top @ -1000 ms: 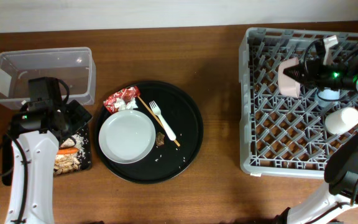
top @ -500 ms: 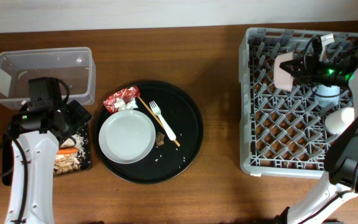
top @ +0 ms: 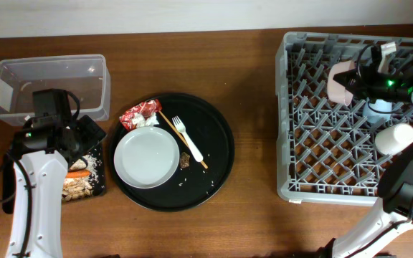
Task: Sort waste into correct bins and load items into the dishwasher rack
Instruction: 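Carry the pink bowl to the rack and set it upright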
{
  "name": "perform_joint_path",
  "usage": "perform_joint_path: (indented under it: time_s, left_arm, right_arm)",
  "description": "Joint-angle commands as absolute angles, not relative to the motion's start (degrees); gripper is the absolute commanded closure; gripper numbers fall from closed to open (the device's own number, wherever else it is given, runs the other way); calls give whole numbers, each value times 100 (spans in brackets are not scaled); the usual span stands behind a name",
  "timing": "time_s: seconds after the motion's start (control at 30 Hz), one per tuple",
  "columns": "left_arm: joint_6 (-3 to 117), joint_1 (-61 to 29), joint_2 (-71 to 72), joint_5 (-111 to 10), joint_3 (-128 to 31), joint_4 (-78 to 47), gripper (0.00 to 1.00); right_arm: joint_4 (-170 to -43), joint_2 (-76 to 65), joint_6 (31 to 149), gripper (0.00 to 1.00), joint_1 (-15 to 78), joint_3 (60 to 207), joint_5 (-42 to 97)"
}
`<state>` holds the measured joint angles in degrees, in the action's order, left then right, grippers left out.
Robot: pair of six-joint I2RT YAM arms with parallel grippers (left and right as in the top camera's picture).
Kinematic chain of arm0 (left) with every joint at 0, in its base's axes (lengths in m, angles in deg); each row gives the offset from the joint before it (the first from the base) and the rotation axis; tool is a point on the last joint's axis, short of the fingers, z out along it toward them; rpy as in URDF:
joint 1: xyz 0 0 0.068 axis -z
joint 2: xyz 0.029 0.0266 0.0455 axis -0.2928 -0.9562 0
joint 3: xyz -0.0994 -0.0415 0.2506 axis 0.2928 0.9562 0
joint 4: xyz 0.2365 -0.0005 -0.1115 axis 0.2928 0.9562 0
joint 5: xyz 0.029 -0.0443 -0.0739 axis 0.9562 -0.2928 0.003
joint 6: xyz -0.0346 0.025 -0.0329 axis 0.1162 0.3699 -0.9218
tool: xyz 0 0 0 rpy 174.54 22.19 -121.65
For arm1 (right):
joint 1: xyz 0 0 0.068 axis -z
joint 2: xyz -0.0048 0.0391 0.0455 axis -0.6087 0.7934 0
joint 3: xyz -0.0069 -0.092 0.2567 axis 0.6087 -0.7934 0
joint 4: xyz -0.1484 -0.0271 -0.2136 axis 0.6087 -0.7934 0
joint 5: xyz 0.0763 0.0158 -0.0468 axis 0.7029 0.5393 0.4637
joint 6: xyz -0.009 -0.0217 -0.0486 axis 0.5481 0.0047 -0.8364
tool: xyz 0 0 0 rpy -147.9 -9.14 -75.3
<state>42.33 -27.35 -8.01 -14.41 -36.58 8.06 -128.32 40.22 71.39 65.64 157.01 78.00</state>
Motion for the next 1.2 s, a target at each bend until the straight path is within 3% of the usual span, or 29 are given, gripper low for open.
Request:
perform_joint_path:
  time_s: [0.0, 0.07, 0.3, 0.63, 0.7, 0.97, 1.17]
  left_arm:
    - [4261, -2759, -705, -1441, -3769, 814, 1]
    - [4261, -2759, -705, -1441, -3769, 812, 1]
    - [4261, -2759, -705, -1441, -3769, 814, 1]
    - [4261, -2759, -705, -1441, -3769, 812, 1]
    - [4261, -2759, -705, -1441, -3769, 814, 1]
    - [4261, -2757, -705, -1441, -3769, 812, 1]
    - [4261, -2759, -705, -1441, -3769, 812, 1]
  right_arm:
    - [-12981, 4221, 7237, 91, 6723, 15583, 6961]
    - [-13016, 4219, 7233, 96, 6721, 15585, 7147]
    - [-12881, 4219, 7213, 96, 6712, 15585, 9516]
    - [-13130, 4219, 7213, 96, 6710, 15581, 8301]
    - [-13167, 4219, 7215, 91, 6717, 15581, 7903]
    - [-13294, 4219, 7373, 89, 6726, 15614, 7344]
    - [-13917, 4177, 7405, 76, 6726, 16202, 7073]
